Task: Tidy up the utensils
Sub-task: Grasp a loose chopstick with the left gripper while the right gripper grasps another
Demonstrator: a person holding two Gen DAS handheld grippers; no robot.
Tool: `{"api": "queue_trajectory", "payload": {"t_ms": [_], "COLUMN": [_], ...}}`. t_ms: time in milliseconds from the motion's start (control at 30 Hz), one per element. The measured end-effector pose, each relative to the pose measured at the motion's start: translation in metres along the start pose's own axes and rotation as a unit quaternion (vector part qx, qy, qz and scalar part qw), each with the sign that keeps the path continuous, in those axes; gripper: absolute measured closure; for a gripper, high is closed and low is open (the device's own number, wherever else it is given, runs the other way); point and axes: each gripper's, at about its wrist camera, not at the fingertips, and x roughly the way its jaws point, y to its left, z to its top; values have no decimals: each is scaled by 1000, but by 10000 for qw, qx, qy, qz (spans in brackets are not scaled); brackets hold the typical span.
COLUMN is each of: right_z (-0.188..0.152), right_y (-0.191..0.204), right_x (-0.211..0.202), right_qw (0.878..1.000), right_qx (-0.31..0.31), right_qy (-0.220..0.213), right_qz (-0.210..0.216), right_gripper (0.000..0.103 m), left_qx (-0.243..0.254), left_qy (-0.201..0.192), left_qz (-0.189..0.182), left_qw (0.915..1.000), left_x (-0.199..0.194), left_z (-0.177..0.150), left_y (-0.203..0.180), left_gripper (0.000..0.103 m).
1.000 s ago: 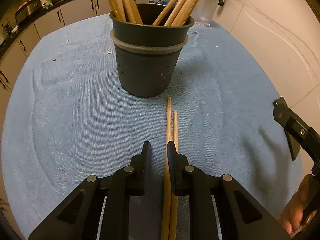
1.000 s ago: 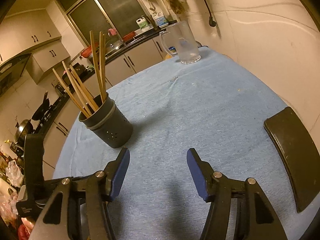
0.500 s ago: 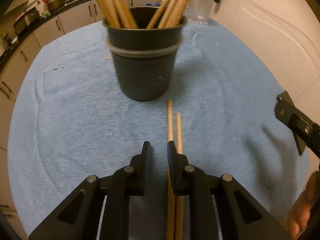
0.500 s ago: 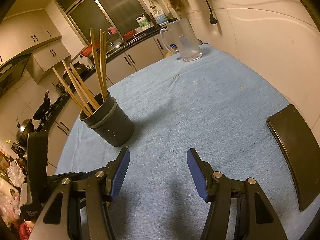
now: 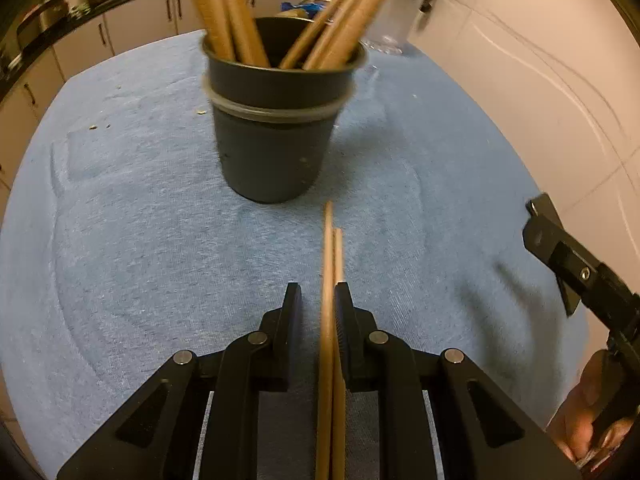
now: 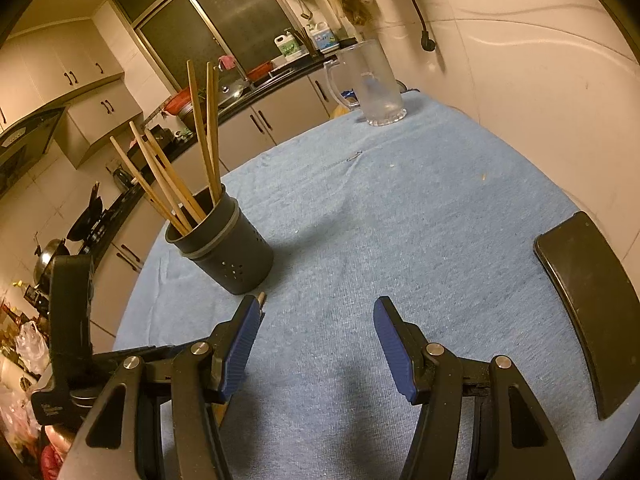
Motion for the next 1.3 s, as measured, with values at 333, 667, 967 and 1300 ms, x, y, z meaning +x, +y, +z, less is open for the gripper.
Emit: {"api": "queue_trajectory", "payload": {"t_ms": [333, 667, 967, 1300], "right_z": [1, 0, -6, -26], "right_y": [-3, 0, 20, 70], "right_x": [-2, 0, 15, 73], "right_qw": [10000, 9999, 9983, 9840], "right_qx": [39, -37, -259, -654], "right_qy": [17, 96, 474, 1656], "right_qz": [24, 64, 233, 100], "right_gripper": [39, 39, 39, 59], "left_qx": [-8, -106, -710, -1154], "left_qy": [71, -90, -382, -533], "left_qz": [191, 381, 150, 70], "left_qw": [9998, 9992, 9966, 9919], "left_x": [9, 3, -31, -47], "left_z": [5, -7, -37, -41], "left_y": [-7, 14, 61, 81], "left_gripper": [84, 85, 84, 84]}}
